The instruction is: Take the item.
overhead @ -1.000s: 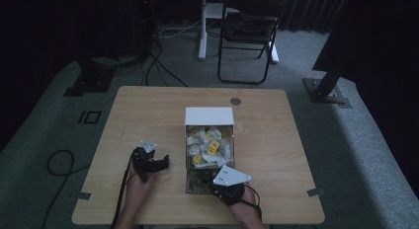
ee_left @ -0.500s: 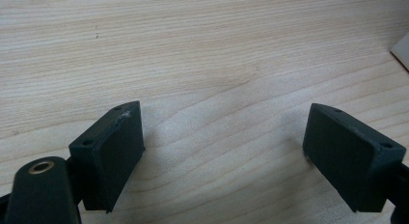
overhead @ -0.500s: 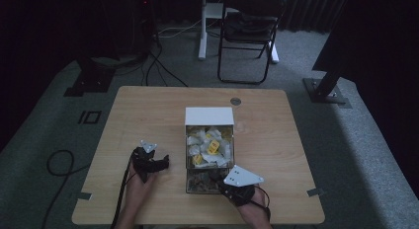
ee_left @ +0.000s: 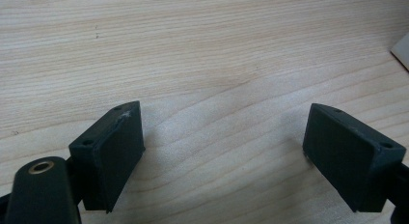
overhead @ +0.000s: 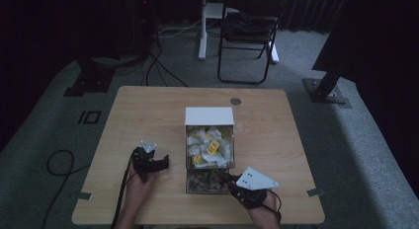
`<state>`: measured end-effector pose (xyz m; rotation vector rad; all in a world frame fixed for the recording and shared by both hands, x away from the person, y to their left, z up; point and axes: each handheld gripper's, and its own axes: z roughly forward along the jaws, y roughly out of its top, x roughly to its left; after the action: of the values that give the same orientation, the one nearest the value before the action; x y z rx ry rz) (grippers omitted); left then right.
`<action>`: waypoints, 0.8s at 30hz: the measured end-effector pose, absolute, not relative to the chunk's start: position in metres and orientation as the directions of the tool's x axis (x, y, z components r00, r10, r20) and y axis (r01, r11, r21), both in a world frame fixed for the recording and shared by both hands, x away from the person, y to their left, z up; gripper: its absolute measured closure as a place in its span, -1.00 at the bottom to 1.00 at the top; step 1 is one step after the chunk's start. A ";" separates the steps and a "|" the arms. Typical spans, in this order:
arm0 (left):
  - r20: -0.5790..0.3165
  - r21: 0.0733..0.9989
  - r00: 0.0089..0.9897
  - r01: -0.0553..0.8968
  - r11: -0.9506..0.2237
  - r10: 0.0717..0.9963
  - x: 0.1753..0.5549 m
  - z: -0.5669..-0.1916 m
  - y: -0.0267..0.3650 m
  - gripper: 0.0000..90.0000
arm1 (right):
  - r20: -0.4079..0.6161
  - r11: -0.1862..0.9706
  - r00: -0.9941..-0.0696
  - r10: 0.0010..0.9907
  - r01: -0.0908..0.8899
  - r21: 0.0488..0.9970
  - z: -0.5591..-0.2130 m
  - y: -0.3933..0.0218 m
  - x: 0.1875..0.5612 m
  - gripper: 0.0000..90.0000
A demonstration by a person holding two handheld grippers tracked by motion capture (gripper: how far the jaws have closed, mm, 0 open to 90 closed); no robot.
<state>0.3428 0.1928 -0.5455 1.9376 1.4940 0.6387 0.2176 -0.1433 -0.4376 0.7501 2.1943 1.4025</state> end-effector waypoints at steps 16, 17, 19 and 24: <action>0.012 0.712 0.249 0.678 -0.183 0.968 0.343 -0.546 0.193 -0.66 | -0.073 0.327 -0.703 0.707 0.234 0.916 -0.435 -0.175 0.218 1.00; 0.012 0.712 0.250 0.678 -0.184 0.968 0.343 -0.546 0.193 -0.66 | -0.071 0.324 -0.699 0.711 0.236 0.916 -0.435 -0.177 0.218 1.00; 0.012 0.712 0.249 0.678 -0.183 0.968 0.343 -0.546 0.193 -0.66 | -0.074 0.322 -0.692 0.719 0.237 0.917 -0.434 -0.181 0.218 1.00; 0.012 0.712 0.249 0.678 -0.184 0.968 0.343 -0.546 0.193 -0.66 | -0.079 0.327 -0.681 0.728 0.244 0.913 -0.434 -0.187 0.220 1.00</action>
<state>0.3428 0.1928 -0.5455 1.9380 1.4940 0.6391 0.2197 -0.1874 -0.4339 0.8541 2.1151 1.3306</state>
